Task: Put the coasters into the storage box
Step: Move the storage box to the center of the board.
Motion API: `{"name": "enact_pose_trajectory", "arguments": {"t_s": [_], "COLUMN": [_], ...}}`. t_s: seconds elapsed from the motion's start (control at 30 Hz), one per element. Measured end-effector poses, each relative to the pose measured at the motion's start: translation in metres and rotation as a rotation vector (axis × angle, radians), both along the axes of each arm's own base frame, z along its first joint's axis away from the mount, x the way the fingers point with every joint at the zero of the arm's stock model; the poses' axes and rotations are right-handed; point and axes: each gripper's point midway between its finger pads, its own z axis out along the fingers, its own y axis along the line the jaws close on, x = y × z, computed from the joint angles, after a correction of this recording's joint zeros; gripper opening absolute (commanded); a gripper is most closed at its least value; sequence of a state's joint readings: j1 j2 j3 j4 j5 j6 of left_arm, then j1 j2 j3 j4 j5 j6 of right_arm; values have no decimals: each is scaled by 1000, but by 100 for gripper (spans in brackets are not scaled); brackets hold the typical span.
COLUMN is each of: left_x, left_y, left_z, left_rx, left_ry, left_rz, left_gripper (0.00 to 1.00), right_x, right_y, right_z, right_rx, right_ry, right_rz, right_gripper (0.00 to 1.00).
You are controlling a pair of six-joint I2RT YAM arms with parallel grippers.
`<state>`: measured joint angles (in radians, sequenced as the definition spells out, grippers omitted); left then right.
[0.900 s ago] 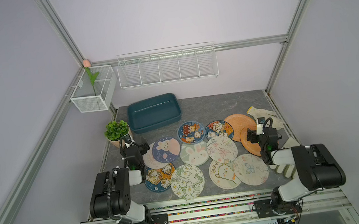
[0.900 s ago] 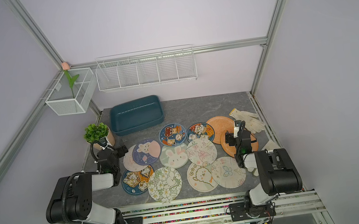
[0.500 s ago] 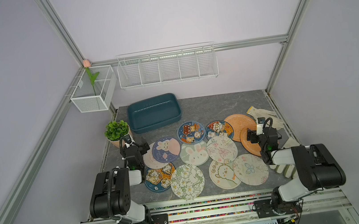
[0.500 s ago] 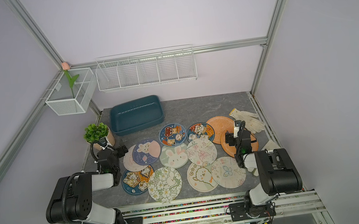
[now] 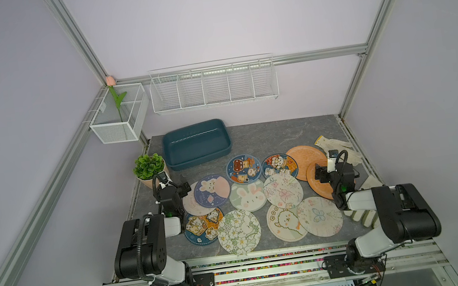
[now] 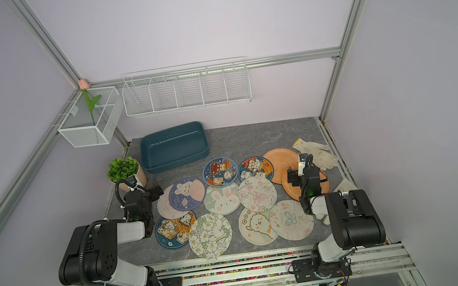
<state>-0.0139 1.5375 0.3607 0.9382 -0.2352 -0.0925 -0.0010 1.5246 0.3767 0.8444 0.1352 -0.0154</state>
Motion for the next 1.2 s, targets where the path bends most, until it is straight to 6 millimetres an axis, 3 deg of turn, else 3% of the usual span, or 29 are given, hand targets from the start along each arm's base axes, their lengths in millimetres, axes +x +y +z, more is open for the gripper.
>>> {"name": "enact_pose_trajectory", "arguments": {"t_s": [0.23,0.43,0.53,0.67,0.8,1.03,1.2], "left_x": [-1,-5,-3,1,5,0,-1], "left_y": [1,0,-2,-7,-17,-31,-37], "left_z": [3,26,39,57,60,40,41], "left_rx": [1,4,6,-9,-50,-111,-158], "left_ry": [0,-19,-11,-4,31,137,150], "left_rz": [4,-1,-8,-36,-80,-125,-144], "left_gripper": [99,99,99,99,99,99,99], "right_x": [4,21,30,42,57,68,74], "right_y": [1,8,24,60,97,173,224], "right_z": [1,40,54,74,86,66,51], "right_rx": [0,0,-4,-13,7,55,121], "right_ry": [39,42,89,158,217,356,422], "right_rz": [3,20,56,129,197,338,407], "right_gripper": [89,89,89,89,89,89,90]}}
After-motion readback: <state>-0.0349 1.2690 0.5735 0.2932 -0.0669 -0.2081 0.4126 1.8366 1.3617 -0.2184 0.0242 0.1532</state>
